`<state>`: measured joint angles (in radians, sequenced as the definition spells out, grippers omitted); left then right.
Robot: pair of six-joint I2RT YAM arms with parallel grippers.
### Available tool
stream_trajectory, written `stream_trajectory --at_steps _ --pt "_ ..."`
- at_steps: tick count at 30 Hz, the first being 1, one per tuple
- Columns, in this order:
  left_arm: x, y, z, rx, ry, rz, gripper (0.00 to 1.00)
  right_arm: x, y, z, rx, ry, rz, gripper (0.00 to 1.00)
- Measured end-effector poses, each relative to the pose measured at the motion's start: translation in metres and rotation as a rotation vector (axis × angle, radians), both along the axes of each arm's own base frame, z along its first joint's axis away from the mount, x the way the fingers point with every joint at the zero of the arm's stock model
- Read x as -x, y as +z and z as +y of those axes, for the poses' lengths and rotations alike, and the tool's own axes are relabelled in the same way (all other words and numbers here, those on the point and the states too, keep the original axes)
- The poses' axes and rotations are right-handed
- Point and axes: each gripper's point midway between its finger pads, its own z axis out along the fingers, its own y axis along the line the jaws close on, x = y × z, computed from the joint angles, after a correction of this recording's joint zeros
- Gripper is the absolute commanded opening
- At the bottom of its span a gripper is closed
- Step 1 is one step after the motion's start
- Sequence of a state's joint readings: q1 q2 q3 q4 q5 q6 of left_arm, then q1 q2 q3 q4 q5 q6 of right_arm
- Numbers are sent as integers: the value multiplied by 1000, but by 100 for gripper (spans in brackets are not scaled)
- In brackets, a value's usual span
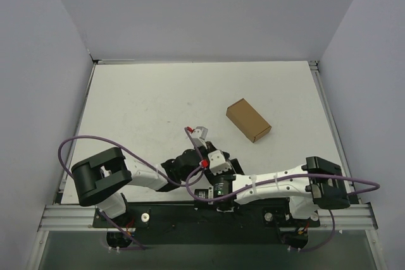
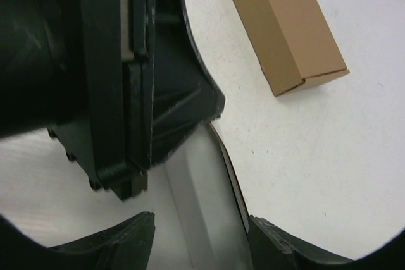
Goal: Fold the paper box
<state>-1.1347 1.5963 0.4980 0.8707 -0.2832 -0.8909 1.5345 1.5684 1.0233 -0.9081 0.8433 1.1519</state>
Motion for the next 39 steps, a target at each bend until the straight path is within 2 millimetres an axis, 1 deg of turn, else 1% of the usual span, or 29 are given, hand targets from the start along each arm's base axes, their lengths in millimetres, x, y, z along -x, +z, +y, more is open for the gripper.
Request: stream_trajectory --at_steps 3,6,14,20,24,30,35,39 --pt "-2 1 -5 -30 -11 -1 20 5 -5 -15 11 17 16 61" --pt "-2 1 -7 -54 -30 -4 19 7 -6 -21 10 31 18 61" --pt "-3 1 -7 -90 -58 -17 19 5 -7 -24 32 45 -7 60" --pt "-3 1 -7 -100 -65 -27 19 5 -6 -23 37 48 -5 69" --pt "-5 1 -6 -102 -61 -31 19 6 -2 -22 32 47 -3 70" --pt "-6 1 -5 -102 -63 -31 19 3 -1 -26 44 35 -2 69" --pt "-5 1 -6 -101 -66 -30 19 3 -3 -27 57 34 -2 65" --pt "-5 1 -6 -101 -68 -30 19 3 -9 -28 95 30 -1 62"
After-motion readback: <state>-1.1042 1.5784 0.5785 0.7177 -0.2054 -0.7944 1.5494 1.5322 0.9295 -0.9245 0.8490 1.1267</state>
